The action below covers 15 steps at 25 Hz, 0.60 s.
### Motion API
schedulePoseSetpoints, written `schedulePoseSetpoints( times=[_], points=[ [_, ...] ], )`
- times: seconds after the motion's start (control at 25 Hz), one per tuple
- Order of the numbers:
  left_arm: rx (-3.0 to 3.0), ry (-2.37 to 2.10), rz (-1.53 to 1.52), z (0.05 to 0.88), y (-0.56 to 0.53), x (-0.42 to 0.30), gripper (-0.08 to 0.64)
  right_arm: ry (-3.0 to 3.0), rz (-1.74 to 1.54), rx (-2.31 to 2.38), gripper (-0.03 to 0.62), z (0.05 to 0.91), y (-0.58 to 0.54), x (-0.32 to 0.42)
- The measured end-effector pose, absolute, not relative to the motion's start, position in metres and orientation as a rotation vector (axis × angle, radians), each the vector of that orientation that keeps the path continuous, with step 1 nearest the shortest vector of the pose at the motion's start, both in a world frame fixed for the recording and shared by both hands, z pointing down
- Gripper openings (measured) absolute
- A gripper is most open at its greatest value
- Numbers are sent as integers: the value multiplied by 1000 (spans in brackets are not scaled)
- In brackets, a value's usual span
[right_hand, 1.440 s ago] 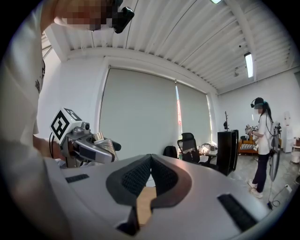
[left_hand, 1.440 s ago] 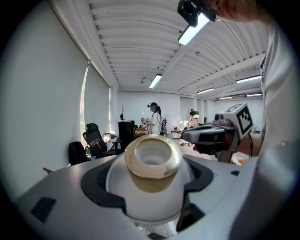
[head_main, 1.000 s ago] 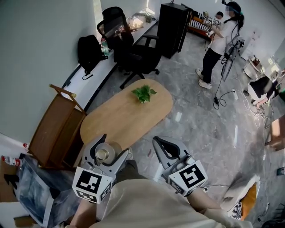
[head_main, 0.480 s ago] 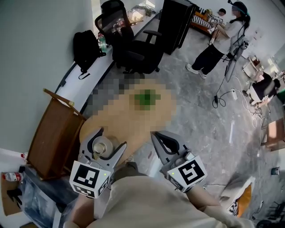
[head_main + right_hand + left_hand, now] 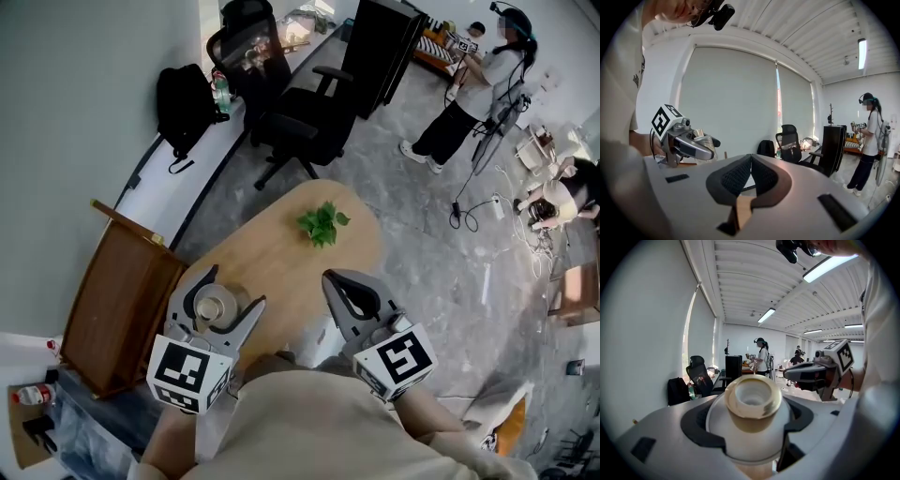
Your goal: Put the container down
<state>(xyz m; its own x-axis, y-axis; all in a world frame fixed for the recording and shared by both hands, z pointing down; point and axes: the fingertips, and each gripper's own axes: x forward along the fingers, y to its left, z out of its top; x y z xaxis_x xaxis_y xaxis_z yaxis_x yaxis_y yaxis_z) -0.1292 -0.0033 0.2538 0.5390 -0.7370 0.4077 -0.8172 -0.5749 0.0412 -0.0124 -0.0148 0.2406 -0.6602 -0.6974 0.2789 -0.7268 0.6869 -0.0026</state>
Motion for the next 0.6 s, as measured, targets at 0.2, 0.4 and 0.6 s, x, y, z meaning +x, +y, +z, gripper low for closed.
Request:
schedulePoseSetpoints(
  times=[0.2, 0.4, 0.6],
  points=[
    [2526, -1315, 521, 258, -24, -136, 339, -2623, 182, 1157, -3, 246, -43, -9],
    [2494, -1329, 547, 269, -43, -133, 339, -2605, 218, 1144, -3, 254, -63, -2],
    [2465, -1362, 562, 275, -64, -120, 339, -2632, 215, 1105, -3, 265, -83, 10]
  ],
)
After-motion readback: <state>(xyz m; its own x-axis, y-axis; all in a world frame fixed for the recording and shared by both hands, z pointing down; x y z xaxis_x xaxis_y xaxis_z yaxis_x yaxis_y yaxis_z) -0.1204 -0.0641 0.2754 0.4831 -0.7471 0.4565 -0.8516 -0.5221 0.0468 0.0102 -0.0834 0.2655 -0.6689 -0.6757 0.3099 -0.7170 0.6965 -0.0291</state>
